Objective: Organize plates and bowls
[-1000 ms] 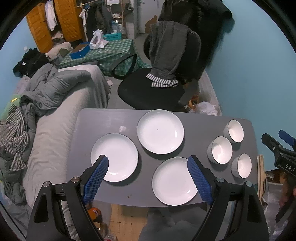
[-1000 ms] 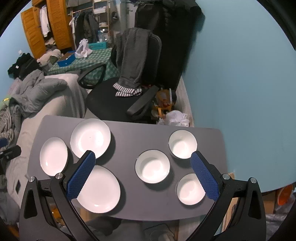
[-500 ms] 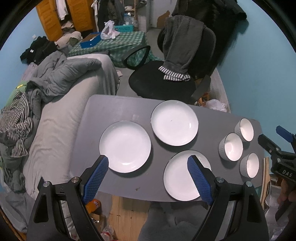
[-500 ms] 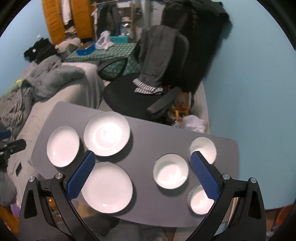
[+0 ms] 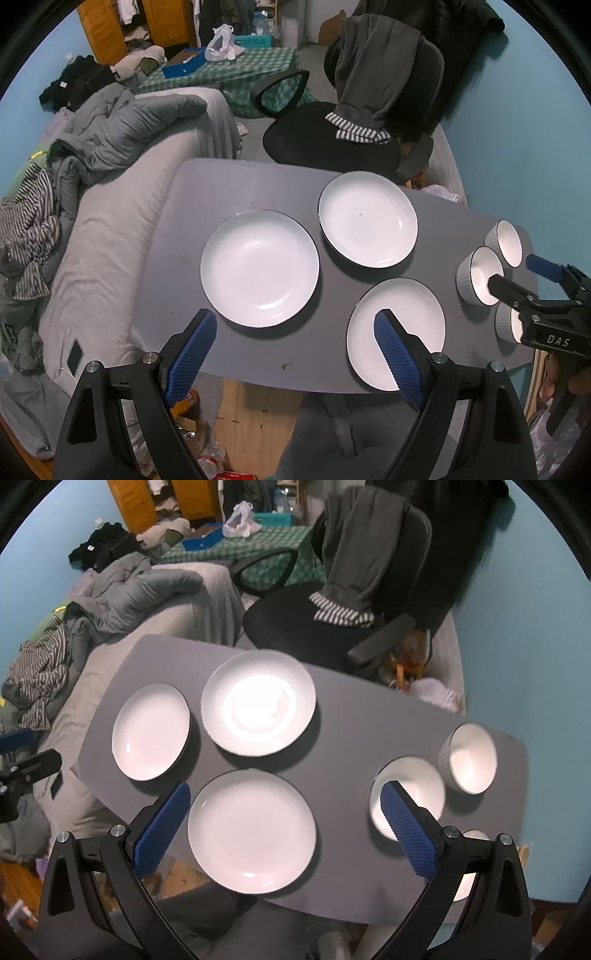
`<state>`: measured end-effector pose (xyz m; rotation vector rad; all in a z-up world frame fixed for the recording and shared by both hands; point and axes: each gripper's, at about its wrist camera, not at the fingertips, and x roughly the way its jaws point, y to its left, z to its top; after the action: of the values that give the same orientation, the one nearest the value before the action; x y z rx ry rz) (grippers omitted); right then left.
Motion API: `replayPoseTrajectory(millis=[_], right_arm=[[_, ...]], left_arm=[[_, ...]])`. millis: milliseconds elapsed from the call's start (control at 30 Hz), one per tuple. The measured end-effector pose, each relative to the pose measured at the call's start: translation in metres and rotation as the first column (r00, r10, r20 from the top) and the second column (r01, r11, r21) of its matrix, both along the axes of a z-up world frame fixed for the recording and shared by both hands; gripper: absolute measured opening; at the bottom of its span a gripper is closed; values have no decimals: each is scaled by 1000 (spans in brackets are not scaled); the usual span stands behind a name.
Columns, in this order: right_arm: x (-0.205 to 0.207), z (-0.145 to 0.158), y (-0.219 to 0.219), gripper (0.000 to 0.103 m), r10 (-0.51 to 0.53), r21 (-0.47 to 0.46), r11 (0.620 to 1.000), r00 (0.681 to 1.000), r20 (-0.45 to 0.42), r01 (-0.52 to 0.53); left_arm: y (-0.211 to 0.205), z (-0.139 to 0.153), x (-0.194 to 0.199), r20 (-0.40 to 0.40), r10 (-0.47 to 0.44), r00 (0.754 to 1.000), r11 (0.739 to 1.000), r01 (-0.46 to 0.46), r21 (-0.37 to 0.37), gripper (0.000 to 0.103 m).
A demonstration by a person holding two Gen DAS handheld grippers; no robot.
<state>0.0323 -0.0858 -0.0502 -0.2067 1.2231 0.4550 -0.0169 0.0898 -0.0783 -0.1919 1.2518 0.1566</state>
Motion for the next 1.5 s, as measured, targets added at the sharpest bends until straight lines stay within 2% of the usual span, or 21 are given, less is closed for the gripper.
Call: replayPoseTrajectory(millis=[300,667,1000,1200,1367,1500], right_arm=[[1,-40,3,101,-11,0,1000,995,-94,11],[2,-96,1,101,30,-50,998,988,-151,-38],[1,-136,-6,101,46,-51,997,980,-194,-57],[5,-158,-12,96,40,-42,998,969,-245,-51],[5,-172,-12,91,45,-19,998,954,-295,-53],[4,-179,-7,82,82,-18,996,945,-316,-92]], left_arm=[[-7,-44,-2,-35,-23,999,998,21,-66,88],[-32,-95,4,-110,-95,989,995,91,-35,88],[-46,-138,4,-195,-114,974,993,104,-57,88],[-45,-158,4,-240,-96,966,993,76,-91,88],[-39,-163,7,-261,-72,963,994,48,-97,88],[-36,-168,9,-279,-63,958,995,39,-89,88]])
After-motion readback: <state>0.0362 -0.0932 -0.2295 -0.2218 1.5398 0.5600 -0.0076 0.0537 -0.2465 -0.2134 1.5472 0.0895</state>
